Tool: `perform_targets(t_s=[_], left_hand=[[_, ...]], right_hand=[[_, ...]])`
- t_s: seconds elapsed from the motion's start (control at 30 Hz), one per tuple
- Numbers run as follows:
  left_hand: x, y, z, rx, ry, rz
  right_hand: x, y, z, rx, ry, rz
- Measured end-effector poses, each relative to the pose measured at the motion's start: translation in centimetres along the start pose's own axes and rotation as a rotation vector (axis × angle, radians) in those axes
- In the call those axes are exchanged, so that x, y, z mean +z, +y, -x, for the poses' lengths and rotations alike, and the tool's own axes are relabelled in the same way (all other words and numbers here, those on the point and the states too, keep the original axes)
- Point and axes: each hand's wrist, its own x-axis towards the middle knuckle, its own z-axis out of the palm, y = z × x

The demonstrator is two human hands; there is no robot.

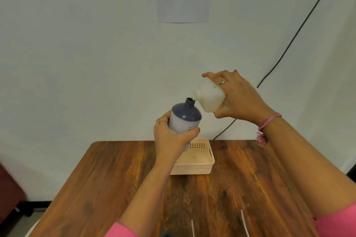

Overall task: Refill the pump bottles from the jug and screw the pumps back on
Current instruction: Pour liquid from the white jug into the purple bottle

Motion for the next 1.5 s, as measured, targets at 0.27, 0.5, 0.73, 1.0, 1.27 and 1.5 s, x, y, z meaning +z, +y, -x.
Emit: perform_targets(t_s=[0.27,0.5,0.73,1.0,1.27,1.5], left_hand=[[2.6,1.1,1.5,-0.028,-0.001,0.024],[5.1,1.7,2.7,-0.043,-0.008,0.070],[7.2,2.1,4.0,-0.038,-0.009,0.083],[8.6,1.5,5.8,-0.077,-0.029,0.097],[10.1,-0.6,8.6,-0.126,-0.083,0.060],[11.2,-4.5,12.0,-0.194,-0.123,0.027]], right_hand=[[-0.3,2.4,1.7,0.013,0.016,-0.033],[-0.1,5.0,3.7,0.048,0.020,-0.105],[0.6,7.0,5.7,0.109,0.022,-0.220],[3.2,9.2,9.4,0.358,0.075,-0.692],[6.4,10.4,15.8,0.624,0.141,-1.166],[9.9,10.5,21.6,0.748,0.160,-1.220]])
